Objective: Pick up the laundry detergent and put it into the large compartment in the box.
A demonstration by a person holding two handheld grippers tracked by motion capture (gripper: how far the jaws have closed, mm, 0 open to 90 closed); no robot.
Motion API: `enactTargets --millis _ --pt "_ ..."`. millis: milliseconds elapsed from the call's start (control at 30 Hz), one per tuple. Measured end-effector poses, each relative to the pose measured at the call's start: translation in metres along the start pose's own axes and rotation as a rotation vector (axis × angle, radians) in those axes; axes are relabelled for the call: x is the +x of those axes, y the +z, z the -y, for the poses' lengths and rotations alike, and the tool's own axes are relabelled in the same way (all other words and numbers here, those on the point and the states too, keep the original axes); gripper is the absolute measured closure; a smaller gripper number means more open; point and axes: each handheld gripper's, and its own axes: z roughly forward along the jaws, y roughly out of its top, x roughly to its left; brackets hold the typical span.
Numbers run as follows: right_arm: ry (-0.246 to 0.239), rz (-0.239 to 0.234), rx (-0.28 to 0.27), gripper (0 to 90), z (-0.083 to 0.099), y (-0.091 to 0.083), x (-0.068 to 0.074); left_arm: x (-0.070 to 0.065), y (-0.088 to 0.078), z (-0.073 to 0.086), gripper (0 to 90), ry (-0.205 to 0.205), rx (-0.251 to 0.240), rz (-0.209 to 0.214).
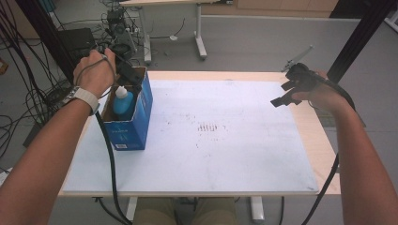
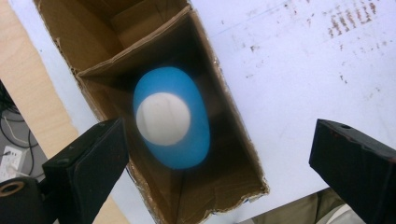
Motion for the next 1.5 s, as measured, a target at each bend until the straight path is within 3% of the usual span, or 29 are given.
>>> enactTargets --millis 100,367,467,700,1300,1500 --pt "0.001 0.000 0.001 14.2 0.000 0.000 0.000 -0.004 -0.004 0.000 5.4 0.038 -0.006 0.000" --pt "0.001 -0.001 0.002 14.2 0.000 -0.001 0.001 -0.024 -0.011 -0.005 5.7 0.204 -0.004 0.012" --pt "0.000 0.000 0.004 14.2 -0.001 -0.002 0.002 -0.028 -0.014 -0.006 5.7 0.224 -0.011 0.027" --pt "-0.001 0.003 0.003 14.1 -0.001 -0.004 0.003 -0.037 -0.019 -0.008 5.8 0.313 -0.022 0.046" --pt "0.000 0.002 0.002 14.0 0.000 -0.002 0.003 -0.050 -0.018 -0.009 6.0 0.463 -0.046 0.086" --pt "0.004 0.003 0.003 14.0 0.001 0.000 0.003 -0.059 -0.016 -0.010 6.0 0.558 -0.056 0.111"
